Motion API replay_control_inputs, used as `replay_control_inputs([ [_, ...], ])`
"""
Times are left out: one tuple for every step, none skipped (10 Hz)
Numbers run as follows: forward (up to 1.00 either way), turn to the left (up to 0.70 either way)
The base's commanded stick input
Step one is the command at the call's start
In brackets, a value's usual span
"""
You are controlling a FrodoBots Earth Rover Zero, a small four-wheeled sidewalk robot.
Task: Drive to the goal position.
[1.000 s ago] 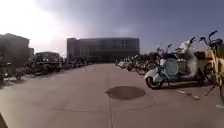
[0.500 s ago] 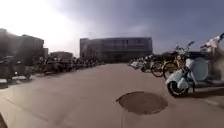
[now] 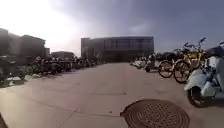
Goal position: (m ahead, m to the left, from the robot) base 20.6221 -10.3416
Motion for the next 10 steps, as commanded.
replay_control_inputs([
  [1.00, 0.01],
  [1.00, 0.01],
  [1.00, 0.01],
  [1.00, 0.01],
  [1.00, 0.01],
  [1.00, 0.01],
  [1.00, 0.01],
  [1.00, 0.01],
  [1.00, 0.01],
  [1.00, 0.01],
])
